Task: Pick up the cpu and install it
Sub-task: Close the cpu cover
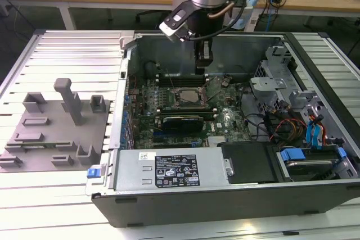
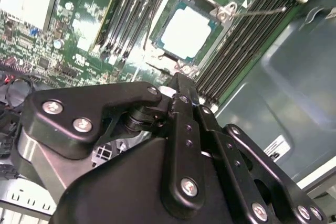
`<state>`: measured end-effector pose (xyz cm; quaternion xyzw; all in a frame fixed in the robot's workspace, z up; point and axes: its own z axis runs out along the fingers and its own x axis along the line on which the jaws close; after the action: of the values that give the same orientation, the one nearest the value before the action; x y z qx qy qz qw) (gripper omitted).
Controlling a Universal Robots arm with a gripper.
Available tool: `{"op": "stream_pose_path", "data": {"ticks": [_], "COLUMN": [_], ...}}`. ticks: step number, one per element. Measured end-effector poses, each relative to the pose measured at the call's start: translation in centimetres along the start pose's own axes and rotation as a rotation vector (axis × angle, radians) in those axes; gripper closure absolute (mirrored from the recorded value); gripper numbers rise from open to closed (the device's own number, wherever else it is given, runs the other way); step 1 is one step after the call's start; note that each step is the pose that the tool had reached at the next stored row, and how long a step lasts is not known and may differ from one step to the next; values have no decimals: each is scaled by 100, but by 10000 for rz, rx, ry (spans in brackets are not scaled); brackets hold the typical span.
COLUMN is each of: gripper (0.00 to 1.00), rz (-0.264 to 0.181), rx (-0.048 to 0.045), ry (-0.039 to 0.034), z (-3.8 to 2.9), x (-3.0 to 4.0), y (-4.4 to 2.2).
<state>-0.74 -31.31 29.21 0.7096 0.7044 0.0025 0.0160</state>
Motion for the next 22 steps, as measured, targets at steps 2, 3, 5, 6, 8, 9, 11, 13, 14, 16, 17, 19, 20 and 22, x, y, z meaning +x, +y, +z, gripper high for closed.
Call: {"op": "stream_pose_path", "data": {"ticks": [2,3,5,6,8,9,11,13,14,16,17,19,20,22], "gripper": [89,89,89,89,89,89,89,89,89,89,89,89,89,89], "rz": [-2,-1,-2,-1,0,-1,0,-1,-2,-2,-2,-2,-4,-3], "rx": [0,1,1,1,0,0,1,2,13,40,49,76,86,102], "ry": [0,-1,-2,-2,0,1,1,0,0,-1,0,-1,-1,-1], "z": [2,2,4,4,6,7,9,10,13,18,21,30,35,44], "x": [1,1,1,2,2,2,3,3,4,4,5,5,5,6], "y": [77,97,160,178,218,245,335,392,454,534,561,616,634,674]}}
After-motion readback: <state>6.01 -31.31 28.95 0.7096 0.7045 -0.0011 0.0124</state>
